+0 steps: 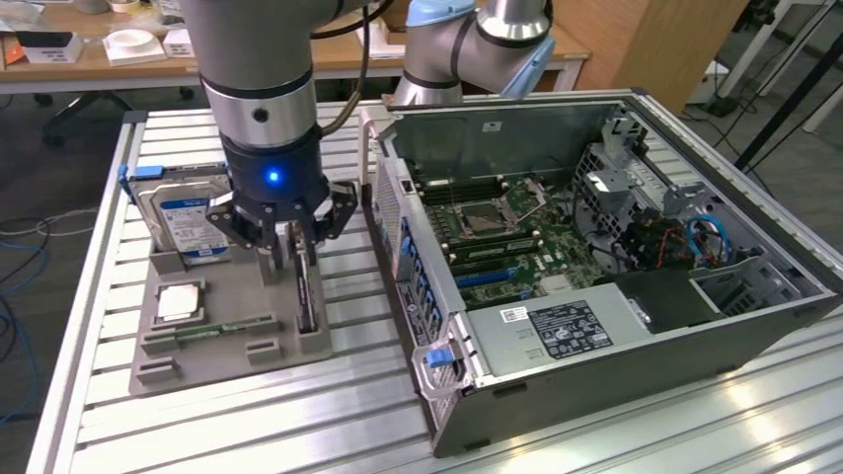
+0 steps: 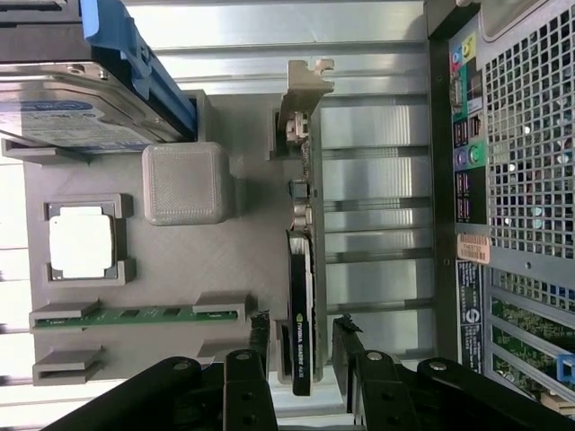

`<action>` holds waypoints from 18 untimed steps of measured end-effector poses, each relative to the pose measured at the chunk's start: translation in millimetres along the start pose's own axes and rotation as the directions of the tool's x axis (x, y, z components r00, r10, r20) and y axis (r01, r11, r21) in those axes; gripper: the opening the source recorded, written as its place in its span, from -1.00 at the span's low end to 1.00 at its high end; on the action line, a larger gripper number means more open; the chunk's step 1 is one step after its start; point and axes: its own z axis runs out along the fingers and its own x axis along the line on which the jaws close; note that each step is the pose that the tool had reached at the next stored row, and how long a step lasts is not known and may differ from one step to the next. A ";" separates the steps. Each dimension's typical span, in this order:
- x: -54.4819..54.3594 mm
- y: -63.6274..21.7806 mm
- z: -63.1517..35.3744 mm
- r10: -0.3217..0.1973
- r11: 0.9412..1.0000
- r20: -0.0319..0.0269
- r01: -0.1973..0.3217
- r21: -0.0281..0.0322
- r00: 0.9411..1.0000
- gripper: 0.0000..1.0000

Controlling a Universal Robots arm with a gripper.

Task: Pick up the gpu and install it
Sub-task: 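Pick up the gpu and move the gpu toward the slot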

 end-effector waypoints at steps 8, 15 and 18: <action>0.1 -0.2 4.0 0.000 1.000 0.000 0.000 0.000 1.000 -0.17; 0.1 -0.4 7.3 0.000 1.000 0.000 0.000 0.000 1.000 -0.17; 0.2 -0.4 8.8 0.000 1.000 0.000 0.000 0.000 1.000 -0.17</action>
